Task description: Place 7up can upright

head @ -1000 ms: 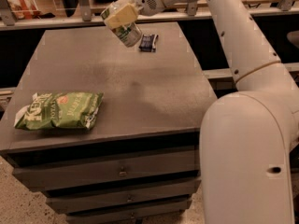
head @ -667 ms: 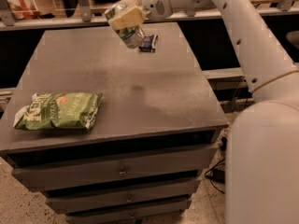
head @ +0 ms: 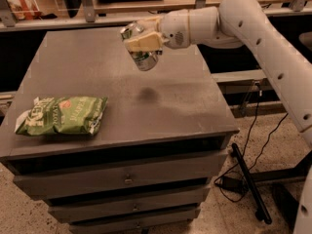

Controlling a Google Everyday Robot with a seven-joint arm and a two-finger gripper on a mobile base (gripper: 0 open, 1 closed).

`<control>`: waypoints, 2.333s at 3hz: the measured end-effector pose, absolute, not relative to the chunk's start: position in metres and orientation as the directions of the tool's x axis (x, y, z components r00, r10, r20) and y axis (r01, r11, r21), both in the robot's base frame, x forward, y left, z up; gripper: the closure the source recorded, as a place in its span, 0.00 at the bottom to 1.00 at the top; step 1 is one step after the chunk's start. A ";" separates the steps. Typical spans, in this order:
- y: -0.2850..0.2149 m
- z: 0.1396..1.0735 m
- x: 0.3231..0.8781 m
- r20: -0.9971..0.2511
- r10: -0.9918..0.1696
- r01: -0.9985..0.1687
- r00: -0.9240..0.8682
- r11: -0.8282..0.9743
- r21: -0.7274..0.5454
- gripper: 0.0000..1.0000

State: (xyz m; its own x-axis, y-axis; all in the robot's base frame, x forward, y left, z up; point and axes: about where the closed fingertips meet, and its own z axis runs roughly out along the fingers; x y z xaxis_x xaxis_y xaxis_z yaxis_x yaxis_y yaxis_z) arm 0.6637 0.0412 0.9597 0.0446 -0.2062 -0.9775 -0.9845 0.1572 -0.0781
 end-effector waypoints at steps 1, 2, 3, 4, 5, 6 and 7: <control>0.037 0.948 0.655 -0.989 -0.141 -0.984 0.032 0.169 -0.056 1.00; 0.036 0.949 0.653 -0.998 -0.045 -0.985 0.034 0.170 -0.041 1.00; 0.035 0.952 0.654 -0.999 0.019 -0.987 0.049 0.156 -0.045 1.00; 0.032 0.951 0.653 -0.996 0.056 -0.990 0.072 0.121 -0.065 1.00; 0.028 0.939 0.656 -0.994 0.078 -0.994 0.082 0.083 -0.075 1.00; 0.027 0.933 0.660 -0.991 0.100 -0.994 0.089 0.068 -0.082 1.00; 0.027 0.927 0.664 -0.989 0.112 -0.994 0.096 0.060 -0.090 1.00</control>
Offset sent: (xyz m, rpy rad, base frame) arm -0.0098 -0.0142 -0.0088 0.2795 0.0081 -0.0075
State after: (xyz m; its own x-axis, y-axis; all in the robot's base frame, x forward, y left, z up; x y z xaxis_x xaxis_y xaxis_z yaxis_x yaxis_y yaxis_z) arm 0.6643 0.0272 0.9272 0.0961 0.1118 -0.9891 -0.9941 0.0603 -0.0897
